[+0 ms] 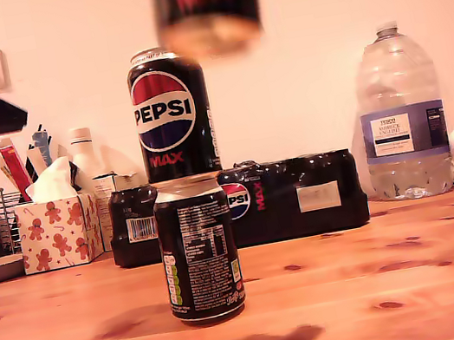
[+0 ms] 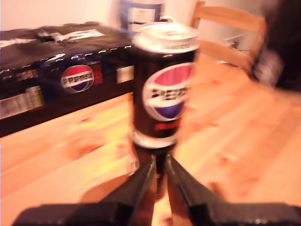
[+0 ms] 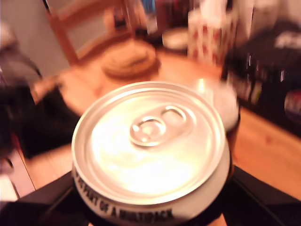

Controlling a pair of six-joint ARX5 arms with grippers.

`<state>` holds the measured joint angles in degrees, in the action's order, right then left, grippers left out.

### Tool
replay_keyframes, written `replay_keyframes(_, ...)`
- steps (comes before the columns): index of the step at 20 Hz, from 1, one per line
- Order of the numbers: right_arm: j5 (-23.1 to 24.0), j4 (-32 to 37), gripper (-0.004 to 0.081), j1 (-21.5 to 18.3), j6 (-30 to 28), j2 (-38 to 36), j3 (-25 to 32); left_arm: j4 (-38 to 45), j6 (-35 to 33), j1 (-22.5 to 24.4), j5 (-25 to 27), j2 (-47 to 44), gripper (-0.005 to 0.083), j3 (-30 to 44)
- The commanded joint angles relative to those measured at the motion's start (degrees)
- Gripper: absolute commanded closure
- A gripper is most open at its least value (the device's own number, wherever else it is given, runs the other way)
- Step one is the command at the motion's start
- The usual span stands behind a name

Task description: Stack up the Pepsi cans on top of each other

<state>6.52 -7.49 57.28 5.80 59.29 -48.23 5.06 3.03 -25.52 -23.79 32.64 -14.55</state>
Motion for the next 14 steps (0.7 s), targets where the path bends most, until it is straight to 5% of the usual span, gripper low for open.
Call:
replay_keyframes(1,0.07,2.03,0.0448,-0.92,-1.16,-0.72,-3.76,0.79,0.09,-0.17,-1.55,-1.49,0.0714,1.20)
replay_keyframes(14,-0.02,1.90,0.0448,-5.75,-3.28,10.73,-17.90,0.72,2.12,-2.23,-4.28,-3.87,0.0796,1.20)
